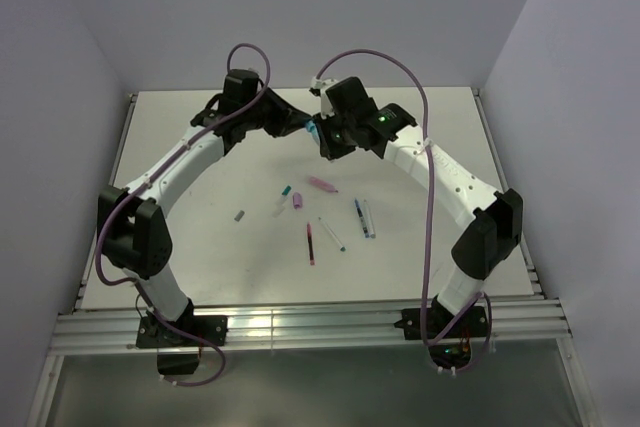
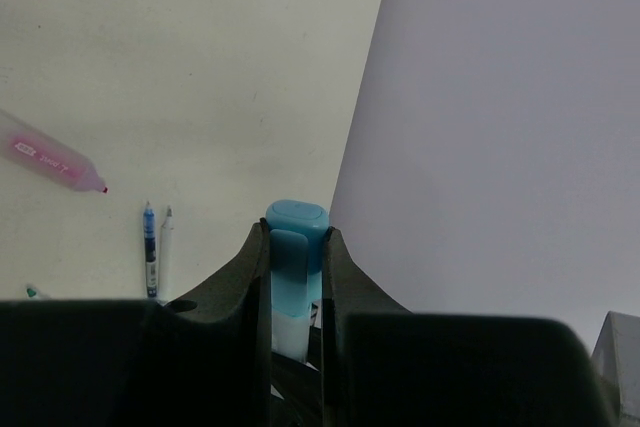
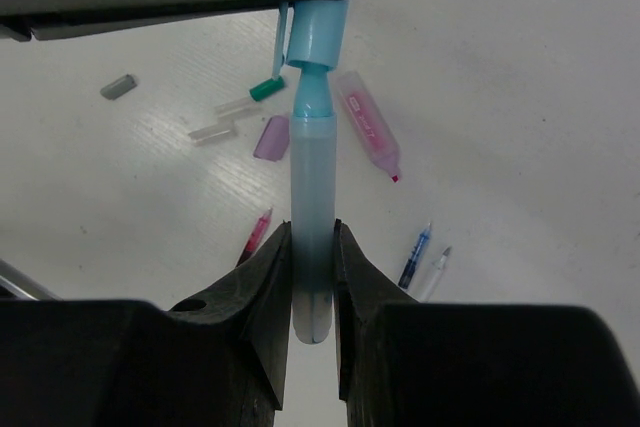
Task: Insert the pens into the pen caps
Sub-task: Insert the pen cap onto the pen.
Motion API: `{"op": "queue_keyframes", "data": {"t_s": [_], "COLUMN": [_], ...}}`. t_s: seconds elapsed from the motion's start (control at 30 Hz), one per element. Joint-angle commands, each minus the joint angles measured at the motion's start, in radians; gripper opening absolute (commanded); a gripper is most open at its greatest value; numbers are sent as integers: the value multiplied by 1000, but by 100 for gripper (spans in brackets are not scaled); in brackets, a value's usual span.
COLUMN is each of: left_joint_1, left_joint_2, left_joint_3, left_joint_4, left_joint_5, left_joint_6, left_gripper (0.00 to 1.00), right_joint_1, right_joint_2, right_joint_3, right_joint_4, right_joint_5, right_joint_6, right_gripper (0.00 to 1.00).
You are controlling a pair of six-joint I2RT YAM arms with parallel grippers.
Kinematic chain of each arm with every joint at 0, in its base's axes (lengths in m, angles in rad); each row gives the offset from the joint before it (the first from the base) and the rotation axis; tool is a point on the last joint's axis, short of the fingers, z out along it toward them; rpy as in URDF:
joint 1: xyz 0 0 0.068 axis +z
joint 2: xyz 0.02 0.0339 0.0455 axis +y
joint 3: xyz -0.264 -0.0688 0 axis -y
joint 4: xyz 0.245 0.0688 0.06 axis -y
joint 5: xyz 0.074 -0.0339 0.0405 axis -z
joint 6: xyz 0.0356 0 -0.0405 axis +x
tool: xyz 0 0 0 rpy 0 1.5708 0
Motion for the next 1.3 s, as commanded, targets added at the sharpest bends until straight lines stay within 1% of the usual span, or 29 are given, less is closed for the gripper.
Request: {"op": "queue_keyframes", "data": {"t_s": [0.0,0.17,0.43,0.6,0.7,0.83,0.9,0.93,0.97,1.03,1.07,1.1,1.17,1.27], "left_joint_1": [-23,-42,-95,-109,-112,-120,-121,-123,-123,-123,-123,-124,-124,-144], "left_joint_2": [-40,-28,10,24,35,47,47,44,37,27,18,15,7,14], "left_joint_3": [0,30,96,118,142,213,228,242,247,250,248,241,231,239], "left_joint_4": [25,-9,-51,-63,-70,-90,-94,-98,-97,-94,-95,-92,-83,-74], "left_joint_5": [-14,-59,-134,-152,-169,-184,-189,-194,-194,-194,-200,-200,-192,-195], "left_joint_6": [32,47,47,25,36,59,77,85,106,125,131,143,151,179], "left_gripper": [0,0,0,0,0,0,0,0,0,0,0,0,0,0], "right_joint_1": [-13,-13,-11,-8,-8,-8,-8,-8,-8,-7,-7,-7,-10,-11], "right_joint_2": [2,3,52,78,91,115,82,62,42,-18,-38,-61,-75,-78], "right_joint_3": [51,71,112,151,197,314,312,268,240,148,116,71,40,22], "right_joint_4": [-2,-1,-10,-16,-4,31,115,163,260,359,454,490,559,582], "right_joint_5": [-5,0,31,129,163,198,207,219,221,238,268,281,305,289], "right_joint_6": [34,41,129,175,190,187,175,164,149,91,51,38,21,49], "right_gripper": [0,0,0,0,0,0,0,0,0,0,0,0,0,0]}}
